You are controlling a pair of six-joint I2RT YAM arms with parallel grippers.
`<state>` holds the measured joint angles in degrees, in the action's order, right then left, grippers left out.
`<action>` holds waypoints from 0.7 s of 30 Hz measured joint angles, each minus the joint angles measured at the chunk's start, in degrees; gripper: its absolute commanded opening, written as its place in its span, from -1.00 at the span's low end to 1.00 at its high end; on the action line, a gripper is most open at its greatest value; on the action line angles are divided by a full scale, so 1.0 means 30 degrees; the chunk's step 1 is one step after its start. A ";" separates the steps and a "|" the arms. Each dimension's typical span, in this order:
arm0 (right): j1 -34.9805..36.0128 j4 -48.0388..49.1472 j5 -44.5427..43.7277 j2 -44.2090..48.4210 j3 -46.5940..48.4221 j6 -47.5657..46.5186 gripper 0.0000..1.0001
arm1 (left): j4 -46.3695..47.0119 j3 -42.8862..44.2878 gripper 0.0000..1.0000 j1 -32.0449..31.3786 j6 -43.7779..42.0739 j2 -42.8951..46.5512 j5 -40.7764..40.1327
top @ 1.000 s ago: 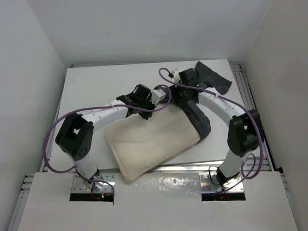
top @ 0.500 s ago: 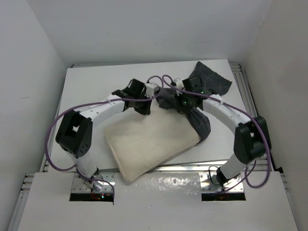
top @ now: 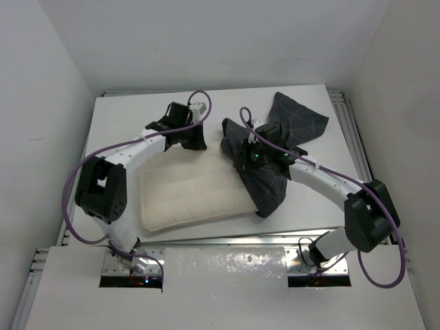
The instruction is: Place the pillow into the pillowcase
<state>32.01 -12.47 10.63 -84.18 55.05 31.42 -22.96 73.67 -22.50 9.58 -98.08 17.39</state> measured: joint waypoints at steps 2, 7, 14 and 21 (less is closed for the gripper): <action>0.0007 0.2426 -0.0138 -0.0474 -0.0648 0.2484 -0.30 | 0.0189 -0.0226 -1.00 0.0015 0.0095 0.0000 -0.0226; 0.0066 0.1180 -0.1537 -0.2397 0.1596 0.3978 0.91 | 0.0131 -0.0248 -0.29 0.0015 -0.0947 0.0000 -0.0823; 0.0138 -0.4554 -0.4940 -0.0663 0.4707 0.0969 0.98 | -0.0954 -0.0160 0.48 0.0000 -0.5056 0.0051 -0.0510; 0.0124 -0.7832 -0.6572 0.4269 0.1617 0.0838 0.83 | -0.3271 0.1953 0.59 0.0007 -1.0105 0.0022 0.0044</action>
<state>32.38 -35.97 -9.08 -71.37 59.90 33.93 -32.77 79.53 -22.48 -20.73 -98.02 17.52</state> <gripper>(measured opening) 0.970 0.792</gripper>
